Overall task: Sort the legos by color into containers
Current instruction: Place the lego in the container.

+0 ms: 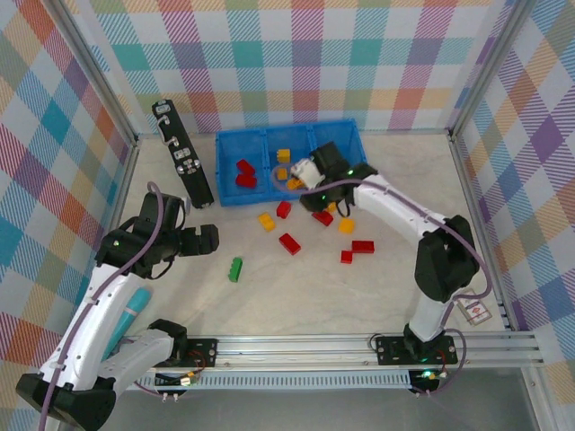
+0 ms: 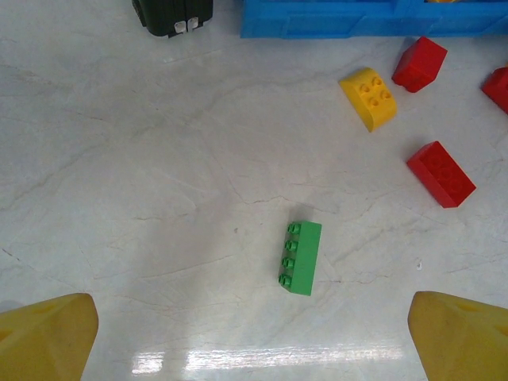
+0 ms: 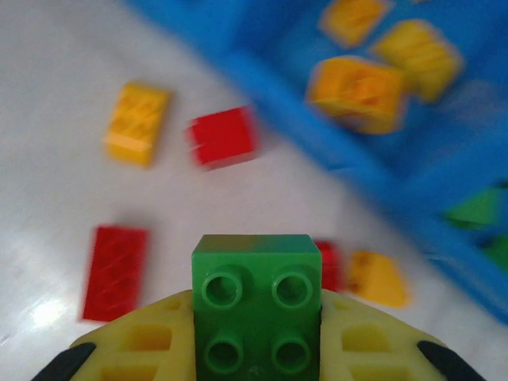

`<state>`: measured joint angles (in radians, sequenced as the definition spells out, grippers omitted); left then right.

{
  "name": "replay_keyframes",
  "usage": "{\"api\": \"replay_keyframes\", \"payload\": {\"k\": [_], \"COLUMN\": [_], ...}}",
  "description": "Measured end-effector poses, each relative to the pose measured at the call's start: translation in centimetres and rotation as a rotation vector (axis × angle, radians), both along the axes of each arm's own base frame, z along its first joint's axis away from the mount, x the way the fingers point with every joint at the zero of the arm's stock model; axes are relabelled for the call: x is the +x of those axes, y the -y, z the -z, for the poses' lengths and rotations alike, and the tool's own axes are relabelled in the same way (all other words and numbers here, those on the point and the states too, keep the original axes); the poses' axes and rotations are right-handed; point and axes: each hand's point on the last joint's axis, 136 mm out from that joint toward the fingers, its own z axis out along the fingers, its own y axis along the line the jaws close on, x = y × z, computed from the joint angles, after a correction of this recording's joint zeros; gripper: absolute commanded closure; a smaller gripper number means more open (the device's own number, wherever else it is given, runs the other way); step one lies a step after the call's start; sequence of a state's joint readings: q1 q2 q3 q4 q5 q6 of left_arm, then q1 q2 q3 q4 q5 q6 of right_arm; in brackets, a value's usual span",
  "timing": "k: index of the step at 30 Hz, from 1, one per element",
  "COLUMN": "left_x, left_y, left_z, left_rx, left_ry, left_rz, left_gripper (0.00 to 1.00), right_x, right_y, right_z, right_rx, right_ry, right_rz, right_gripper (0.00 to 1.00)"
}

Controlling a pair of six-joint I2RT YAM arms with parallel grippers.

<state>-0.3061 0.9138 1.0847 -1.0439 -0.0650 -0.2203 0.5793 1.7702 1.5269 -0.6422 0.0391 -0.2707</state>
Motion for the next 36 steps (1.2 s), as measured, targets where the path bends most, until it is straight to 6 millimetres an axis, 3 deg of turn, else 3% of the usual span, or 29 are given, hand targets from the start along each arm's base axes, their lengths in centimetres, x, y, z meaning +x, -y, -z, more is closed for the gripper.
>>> {"api": "replay_keyframes", "payload": {"k": [4,10,17,27,36], "left_x": [0.1,0.3,0.4,0.0,0.2], "left_y": [0.0,0.0,0.0,-0.9,-1.4], "left_z": [0.1,-0.1,0.0,-1.3,-1.6], "left_rx": [0.003,0.005,0.006,0.008,0.017], "left_ry": [-0.005,-0.003,-0.007,0.049,0.062], "left_rz": [0.000,-0.002,-0.005,-0.054,-0.087], "left_gripper": [0.00,0.00,0.00,0.00,0.00], "right_x": [4.0,9.0,14.1,17.4,18.8], "right_y": [2.9,4.9,6.8,10.1,10.7], "right_z": [-1.3,-0.9,1.3,5.7,8.6], "right_rx": [-0.007,-0.031,-0.035,-0.083,-0.112], "right_ry": [0.031,0.026,-0.011,-0.079,-0.102], "right_rz": [0.133,0.267,0.404,0.530,0.551], "right_gripper": [0.76,0.75,0.74,0.74,0.68]}}
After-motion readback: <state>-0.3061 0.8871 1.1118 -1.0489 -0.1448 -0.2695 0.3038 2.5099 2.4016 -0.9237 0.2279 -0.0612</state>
